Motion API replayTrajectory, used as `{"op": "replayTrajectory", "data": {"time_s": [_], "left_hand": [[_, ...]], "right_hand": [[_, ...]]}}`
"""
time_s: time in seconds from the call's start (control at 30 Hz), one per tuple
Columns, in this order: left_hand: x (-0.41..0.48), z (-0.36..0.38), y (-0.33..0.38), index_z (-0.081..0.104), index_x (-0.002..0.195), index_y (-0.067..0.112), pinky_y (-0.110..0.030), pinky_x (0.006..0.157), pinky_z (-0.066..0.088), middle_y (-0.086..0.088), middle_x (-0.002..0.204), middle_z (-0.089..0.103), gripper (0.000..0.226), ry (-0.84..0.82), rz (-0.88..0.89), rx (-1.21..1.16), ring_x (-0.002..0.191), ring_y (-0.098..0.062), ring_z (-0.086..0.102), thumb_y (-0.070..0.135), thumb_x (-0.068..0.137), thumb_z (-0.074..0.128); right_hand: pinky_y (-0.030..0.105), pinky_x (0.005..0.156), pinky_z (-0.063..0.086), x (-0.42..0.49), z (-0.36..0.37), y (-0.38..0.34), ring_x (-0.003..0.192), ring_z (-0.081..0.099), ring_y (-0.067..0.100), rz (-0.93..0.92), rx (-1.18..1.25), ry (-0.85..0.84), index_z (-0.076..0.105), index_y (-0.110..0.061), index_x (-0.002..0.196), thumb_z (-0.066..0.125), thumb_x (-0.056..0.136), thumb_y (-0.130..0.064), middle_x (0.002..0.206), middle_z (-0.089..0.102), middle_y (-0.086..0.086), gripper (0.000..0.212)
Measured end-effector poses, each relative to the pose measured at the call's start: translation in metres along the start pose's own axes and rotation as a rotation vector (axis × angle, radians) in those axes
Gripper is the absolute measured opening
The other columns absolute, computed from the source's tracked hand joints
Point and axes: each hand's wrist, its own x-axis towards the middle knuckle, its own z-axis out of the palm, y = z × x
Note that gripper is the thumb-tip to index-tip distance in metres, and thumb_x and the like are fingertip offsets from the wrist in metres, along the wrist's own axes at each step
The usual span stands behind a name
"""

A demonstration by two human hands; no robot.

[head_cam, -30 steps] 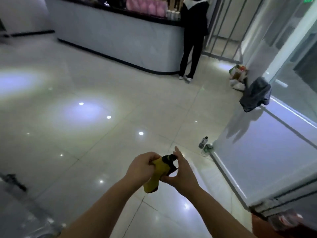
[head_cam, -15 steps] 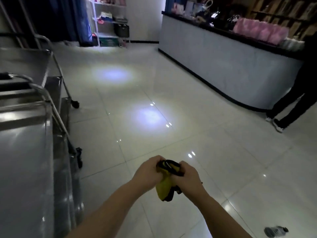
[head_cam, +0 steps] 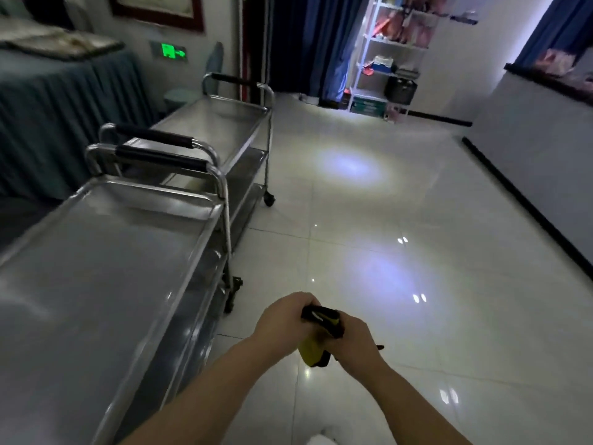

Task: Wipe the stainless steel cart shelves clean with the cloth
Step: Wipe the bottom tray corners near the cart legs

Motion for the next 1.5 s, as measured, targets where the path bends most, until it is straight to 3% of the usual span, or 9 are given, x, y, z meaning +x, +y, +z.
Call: {"op": "replayTrajectory", "data": {"time_s": [0.13, 0.43, 0.83, 0.97, 1.07, 1.17, 1.3, 1.4, 1.5], "left_hand": [[0.051, -0.018, -0.025, 0.057, 0.088, 0.034, -0.023, 0.078, 0.047, 0.012, 0.091, 0.058, 0.012, 0.163, -0.153, -0.034, 0.086, -0.008, 0.057, 0.022, 0.086, 0.056], [0.078, -0.035, -0.100, 0.052, 0.128, 0.024, -0.007, 0.081, 0.030, 0.010, 0.123, 0.054, 0.036, 0.430, -0.551, -0.104, 0.105, 0.000, 0.049, 0.020, 0.092, 0.056], [0.107, 0.005, -0.287, 0.053, 0.127, 0.024, -0.011, 0.075, 0.030, 0.008, 0.124, 0.055, 0.033, 0.466, -0.855, -0.150, 0.099, -0.001, 0.049, 0.019, 0.094, 0.052], [0.143, 0.058, -0.370, 0.050, 0.108, 0.033, -0.022, 0.094, 0.040, -0.001, 0.128, 0.056, 0.024, 0.423, -0.873, -0.211, 0.107, -0.011, 0.054, 0.013, 0.094, 0.050], [0.173, 0.093, -0.427, 0.054, 0.122, 0.023, -0.004, 0.082, 0.025, 0.007, 0.124, 0.056, 0.027, 0.413, -0.872, -0.091, 0.109, -0.005, 0.052, 0.018, 0.095, 0.049], [0.199, 0.130, -0.487, 0.056, 0.121, 0.023, -0.009, 0.078, 0.030, 0.009, 0.112, 0.059, 0.029, 0.379, -0.848, -0.122, 0.110, -0.011, 0.056, 0.017, 0.093, 0.048], [0.219, 0.209, -0.610, 0.052, 0.084, 0.031, -0.033, 0.061, 0.049, 0.015, 0.060, 0.053, 0.015, 0.653, -0.922, -0.002, 0.059, -0.016, 0.057, 0.039, 0.077, 0.041], [0.227, 0.210, -0.624, 0.058, 0.100, 0.035, -0.029, 0.084, 0.048, 0.006, 0.098, 0.065, 0.015, 0.598, -0.997, 0.055, 0.091, -0.014, 0.062, 0.039, 0.094, 0.045], [0.228, 0.215, -0.652, 0.047, 0.135, 0.023, -0.024, 0.098, 0.032, 0.001, 0.138, 0.050, 0.037, 0.635, -1.131, 0.105, 0.125, -0.016, 0.047, 0.026, 0.099, 0.041]], "right_hand": [[0.022, 0.058, 0.045, 0.089, 0.000, -0.014, 0.062, 0.055, 0.006, -0.114, -0.089, -0.157, 0.056, -0.035, 0.081, 0.054, 0.078, -0.004, 0.073, 0.062, -0.011, 0.031], [0.031, 0.058, 0.050, 0.228, 0.031, -0.033, 0.065, 0.060, 0.017, -0.216, -0.446, -0.421, 0.059, -0.017, 0.085, 0.055, 0.075, -0.014, 0.071, 0.059, -0.003, 0.011], [0.021, 0.048, 0.037, 0.338, 0.206, 0.004, 0.062, 0.053, 0.008, -0.218, -0.443, -0.648, 0.057, -0.022, 0.085, 0.056, 0.084, -0.016, 0.075, 0.059, -0.004, 0.006], [0.022, 0.054, 0.041, 0.397, 0.276, 0.041, 0.064, 0.052, 0.008, -0.284, -0.541, -0.691, 0.051, -0.023, 0.080, 0.049, 0.091, -0.018, 0.071, 0.052, -0.008, 0.012], [0.024, 0.065, 0.042, 0.438, 0.326, 0.073, 0.081, 0.057, 0.017, -0.347, -0.618, -0.711, 0.053, -0.022, 0.090, 0.047, 0.095, -0.031, 0.085, 0.059, -0.003, 0.012], [0.028, 0.078, 0.051, 0.479, 0.375, 0.101, 0.095, 0.063, 0.022, -0.401, -0.590, -0.707, 0.063, -0.018, 0.109, 0.048, 0.095, -0.038, 0.105, 0.067, 0.006, 0.028], [0.029, 0.081, 0.052, 0.534, 0.436, 0.132, 0.098, 0.065, 0.023, -0.561, -0.599, -0.583, 0.062, -0.023, 0.115, 0.049, 0.095, -0.041, 0.105, 0.068, 0.005, 0.029], [0.031, 0.086, 0.052, 0.561, 0.482, 0.167, 0.102, 0.063, 0.020, -0.805, -0.608, -0.513, 0.064, -0.024, 0.115, 0.053, 0.095, -0.026, 0.111, 0.067, 0.000, 0.023], [0.024, 0.077, 0.053, 0.566, 0.527, 0.207, 0.094, 0.067, 0.022, -1.119, -0.481, -0.572, 0.073, -0.016, 0.099, 0.053, 0.084, -0.017, 0.100, 0.071, 0.003, 0.025]]}}
